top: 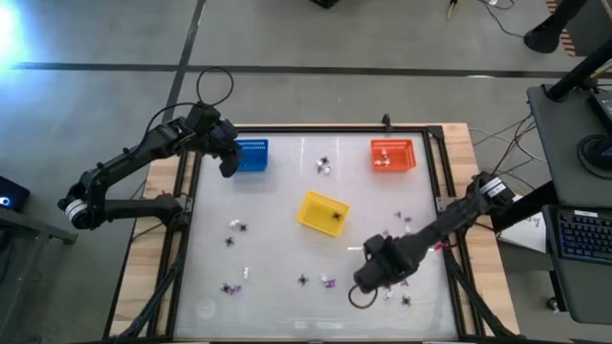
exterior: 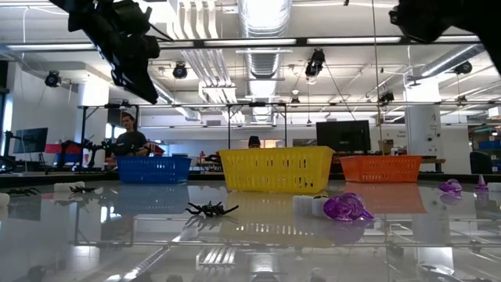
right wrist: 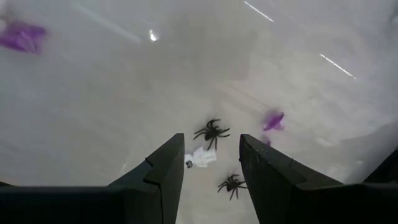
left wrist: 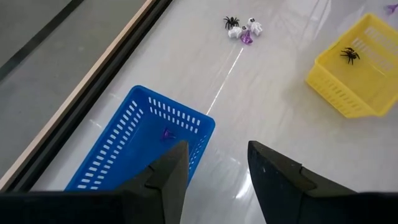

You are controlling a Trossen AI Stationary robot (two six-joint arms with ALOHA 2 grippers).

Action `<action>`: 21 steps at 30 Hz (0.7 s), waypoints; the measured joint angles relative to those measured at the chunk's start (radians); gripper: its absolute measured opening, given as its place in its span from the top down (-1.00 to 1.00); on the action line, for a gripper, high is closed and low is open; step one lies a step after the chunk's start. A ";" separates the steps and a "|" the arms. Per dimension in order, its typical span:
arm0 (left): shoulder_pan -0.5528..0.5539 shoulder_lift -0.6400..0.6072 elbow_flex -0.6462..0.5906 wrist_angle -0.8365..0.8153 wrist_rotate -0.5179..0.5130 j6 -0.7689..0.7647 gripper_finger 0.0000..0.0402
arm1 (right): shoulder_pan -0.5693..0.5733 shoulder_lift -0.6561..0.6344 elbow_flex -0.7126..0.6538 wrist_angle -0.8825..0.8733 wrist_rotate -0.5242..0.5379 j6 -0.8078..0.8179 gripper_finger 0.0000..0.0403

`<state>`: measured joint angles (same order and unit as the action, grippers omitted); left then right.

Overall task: Sort Halloween decoration
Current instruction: Put the black spider toy into the yellow bin

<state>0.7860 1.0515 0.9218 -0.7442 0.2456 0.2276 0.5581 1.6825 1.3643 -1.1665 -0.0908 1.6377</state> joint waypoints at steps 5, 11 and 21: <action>0.000 0.000 0.000 -0.008 0.000 -0.012 0.26 | 0.035 0.024 -0.028 0.068 -0.026 0.021 0.28; 0.000 0.000 0.000 -0.017 0.000 -0.035 0.26 | 0.077 0.024 -0.097 0.188 -0.033 0.071 0.29; 0.000 0.000 0.000 -0.029 0.001 -0.035 0.26 | 0.113 0.030 -0.195 0.291 -0.038 0.106 0.26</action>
<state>0.7860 1.0512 0.9218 -0.7729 0.2462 0.1928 0.6713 1.7120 1.1693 -0.8756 -0.1291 1.7437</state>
